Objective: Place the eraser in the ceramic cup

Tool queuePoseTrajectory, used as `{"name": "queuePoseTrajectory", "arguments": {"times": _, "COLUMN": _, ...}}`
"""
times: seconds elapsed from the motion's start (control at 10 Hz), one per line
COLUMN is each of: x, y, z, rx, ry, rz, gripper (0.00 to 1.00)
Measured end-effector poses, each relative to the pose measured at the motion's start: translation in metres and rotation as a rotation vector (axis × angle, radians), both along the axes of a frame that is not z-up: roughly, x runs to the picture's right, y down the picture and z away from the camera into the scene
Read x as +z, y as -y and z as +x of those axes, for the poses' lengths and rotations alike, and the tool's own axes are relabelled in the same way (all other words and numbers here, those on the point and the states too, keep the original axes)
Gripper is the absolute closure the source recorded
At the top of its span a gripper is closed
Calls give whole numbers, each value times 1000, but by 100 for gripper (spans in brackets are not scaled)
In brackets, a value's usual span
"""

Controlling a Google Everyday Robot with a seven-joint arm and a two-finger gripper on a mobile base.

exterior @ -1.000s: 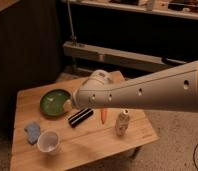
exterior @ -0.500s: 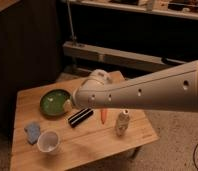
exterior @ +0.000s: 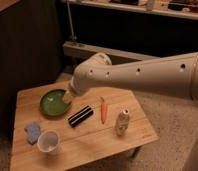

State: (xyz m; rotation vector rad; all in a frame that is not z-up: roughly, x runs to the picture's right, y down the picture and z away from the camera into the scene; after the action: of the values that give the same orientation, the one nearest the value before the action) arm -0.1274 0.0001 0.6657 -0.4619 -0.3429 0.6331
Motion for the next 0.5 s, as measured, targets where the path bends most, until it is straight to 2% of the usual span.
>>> {"name": "queuePoseTrajectory", "arguments": {"times": 0.1, "x": -2, "y": 12, "z": 1, "rx": -50, "ry": 19, "rz": -4, "gripper": 35}}
{"name": "queuePoseTrajectory", "arguments": {"times": 0.2, "x": -4, "y": 20, "z": 1, "rx": -66, "ry": 2, "rz": -2, "gripper": 35}}
{"name": "queuePoseTrajectory", "arguments": {"times": 0.5, "x": -3, "y": 35, "z": -1, "rx": -16, "ry": -158, "rz": 19, "gripper": 35}}
